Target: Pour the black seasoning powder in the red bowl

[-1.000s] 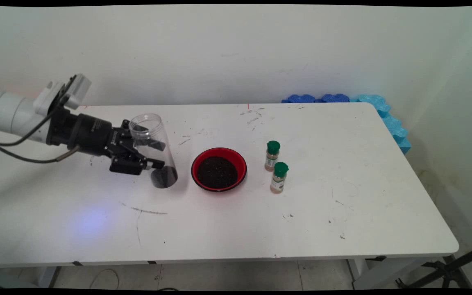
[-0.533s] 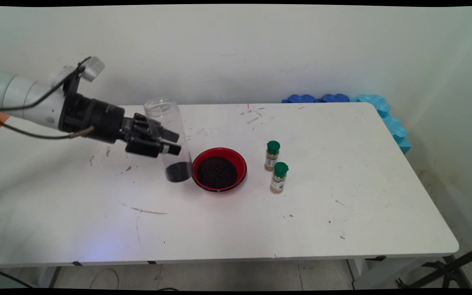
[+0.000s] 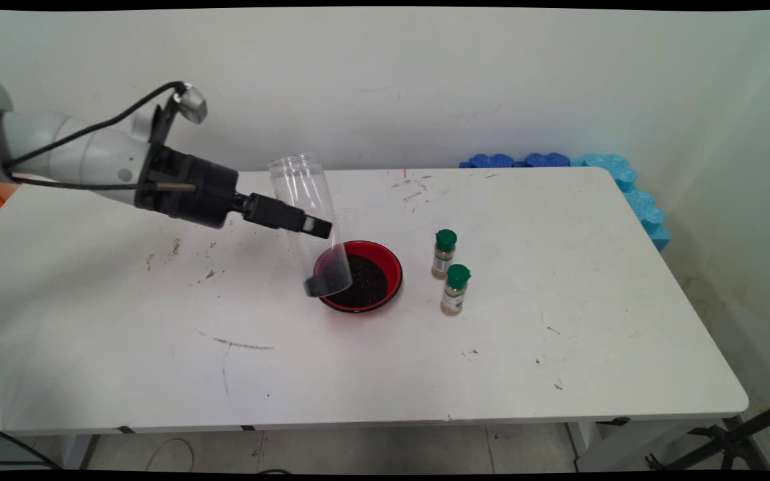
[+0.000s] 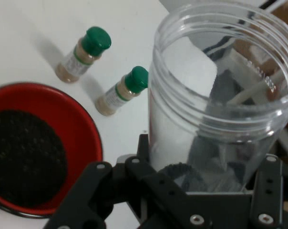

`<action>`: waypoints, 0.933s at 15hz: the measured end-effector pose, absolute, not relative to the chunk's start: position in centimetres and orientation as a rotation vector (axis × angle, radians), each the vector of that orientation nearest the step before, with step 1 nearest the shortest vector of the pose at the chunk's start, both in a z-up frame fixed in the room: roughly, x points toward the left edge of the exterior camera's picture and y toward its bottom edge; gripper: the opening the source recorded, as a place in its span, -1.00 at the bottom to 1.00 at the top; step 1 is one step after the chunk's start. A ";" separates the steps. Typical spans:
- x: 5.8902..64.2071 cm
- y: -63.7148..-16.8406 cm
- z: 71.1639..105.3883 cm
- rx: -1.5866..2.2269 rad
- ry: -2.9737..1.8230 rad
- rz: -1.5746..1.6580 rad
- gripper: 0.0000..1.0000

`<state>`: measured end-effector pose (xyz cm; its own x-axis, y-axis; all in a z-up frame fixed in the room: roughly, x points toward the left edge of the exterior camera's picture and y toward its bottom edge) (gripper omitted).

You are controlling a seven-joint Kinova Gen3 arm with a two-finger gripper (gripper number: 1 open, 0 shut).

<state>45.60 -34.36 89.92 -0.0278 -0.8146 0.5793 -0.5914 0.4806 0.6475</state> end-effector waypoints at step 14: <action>42.6 -36.1 86.2 1.802 -1.136 -0.814 -1.00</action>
<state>42.60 -36.07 86.17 0.3797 -0.9209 -0.0876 -0.3794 -0.2414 0.8932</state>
